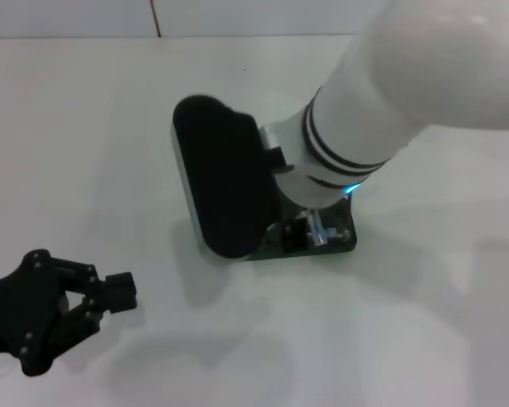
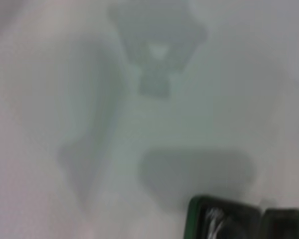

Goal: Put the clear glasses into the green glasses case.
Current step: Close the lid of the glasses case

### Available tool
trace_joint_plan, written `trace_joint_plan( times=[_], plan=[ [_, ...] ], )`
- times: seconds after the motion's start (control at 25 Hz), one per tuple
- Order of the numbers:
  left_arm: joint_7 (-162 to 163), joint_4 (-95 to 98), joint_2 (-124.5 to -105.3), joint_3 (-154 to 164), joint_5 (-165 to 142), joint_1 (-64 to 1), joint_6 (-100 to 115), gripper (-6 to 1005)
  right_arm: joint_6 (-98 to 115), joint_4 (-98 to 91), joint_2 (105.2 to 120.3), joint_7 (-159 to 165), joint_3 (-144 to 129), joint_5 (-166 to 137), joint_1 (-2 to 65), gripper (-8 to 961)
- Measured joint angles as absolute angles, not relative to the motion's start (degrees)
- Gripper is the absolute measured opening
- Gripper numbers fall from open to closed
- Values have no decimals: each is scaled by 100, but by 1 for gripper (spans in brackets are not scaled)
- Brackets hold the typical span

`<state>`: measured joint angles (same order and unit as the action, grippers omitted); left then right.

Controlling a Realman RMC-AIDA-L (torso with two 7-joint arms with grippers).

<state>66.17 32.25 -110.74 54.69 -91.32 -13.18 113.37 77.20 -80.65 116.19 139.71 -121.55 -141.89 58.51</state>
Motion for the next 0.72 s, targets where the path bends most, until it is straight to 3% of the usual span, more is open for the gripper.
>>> trace_joint_plan(
  times=[0.64, 0.68, 0.72],
  plan=[
    [7184, 3226, -11128, 4924, -8982, -1809, 11340, 162, 7060, -10837, 11581, 13162, -10533, -13556, 2347, 178],
    [7227, 3225, -11133, 4845, -8982, -1828, 11330, 163, 7060, -10837, 11581, 13162, -10533, -13556, 2347, 178],
    [7276, 3225, -11138, 4768, -8983, -1851, 11319, 163, 7030, -11104, 11582, 12765, -10142, -12885, 1864, 177]
  ],
)
